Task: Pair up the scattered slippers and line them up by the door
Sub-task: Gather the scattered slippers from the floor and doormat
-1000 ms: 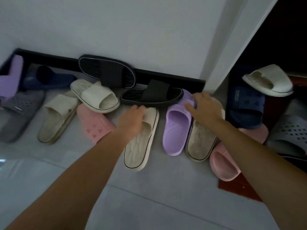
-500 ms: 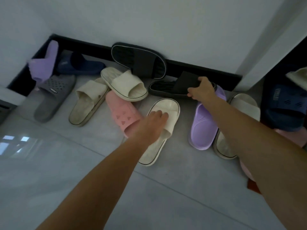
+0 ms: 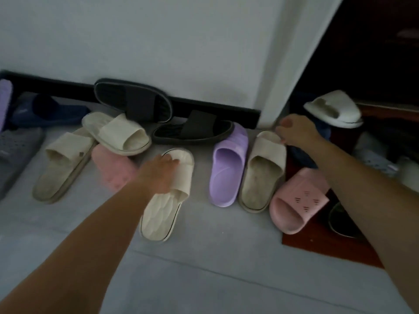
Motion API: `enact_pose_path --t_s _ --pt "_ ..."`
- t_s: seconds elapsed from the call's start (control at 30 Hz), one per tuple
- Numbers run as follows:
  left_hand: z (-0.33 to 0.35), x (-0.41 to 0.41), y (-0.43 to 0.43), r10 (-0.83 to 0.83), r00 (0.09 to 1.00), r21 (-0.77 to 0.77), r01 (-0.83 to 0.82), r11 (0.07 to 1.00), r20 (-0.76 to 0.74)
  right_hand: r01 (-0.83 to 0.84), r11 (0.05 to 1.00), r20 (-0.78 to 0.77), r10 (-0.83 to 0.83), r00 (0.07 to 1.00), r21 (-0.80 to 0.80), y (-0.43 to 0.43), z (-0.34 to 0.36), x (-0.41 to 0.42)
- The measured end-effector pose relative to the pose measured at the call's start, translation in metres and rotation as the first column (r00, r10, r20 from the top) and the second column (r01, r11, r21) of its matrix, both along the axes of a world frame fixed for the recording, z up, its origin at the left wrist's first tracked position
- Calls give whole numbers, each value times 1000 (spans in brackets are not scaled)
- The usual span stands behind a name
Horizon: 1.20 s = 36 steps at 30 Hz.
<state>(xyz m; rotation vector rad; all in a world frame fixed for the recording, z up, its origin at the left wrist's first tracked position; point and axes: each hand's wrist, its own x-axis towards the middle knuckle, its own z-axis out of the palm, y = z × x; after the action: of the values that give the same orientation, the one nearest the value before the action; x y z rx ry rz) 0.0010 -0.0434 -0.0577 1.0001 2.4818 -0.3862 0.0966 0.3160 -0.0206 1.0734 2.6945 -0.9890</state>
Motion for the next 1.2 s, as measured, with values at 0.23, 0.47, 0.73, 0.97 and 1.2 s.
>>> enact_pose_path --t_s 0.23,0.47,0.73,0.97,1.2 --pt "28 15 30 26 996 192 -42 980 84 219 975 -20 -218 976 47 67 -11 63" --pt "80 30 120 -66 998 344 66 937 -12 381 924 -201 -366 909 37 106 -4 47" --pt "80 37 131 -116 989 257 136 957 -92 356 934 113 -350 930 -36 151 -6 33" --pt "77 33 104 -110 988 191 129 973 -105 392 919 7 -393 920 26 148 -9 43" --pt "90 26 90 -76 987 234 107 966 -139 299 944 -203 -269 942 137 77 20 39"
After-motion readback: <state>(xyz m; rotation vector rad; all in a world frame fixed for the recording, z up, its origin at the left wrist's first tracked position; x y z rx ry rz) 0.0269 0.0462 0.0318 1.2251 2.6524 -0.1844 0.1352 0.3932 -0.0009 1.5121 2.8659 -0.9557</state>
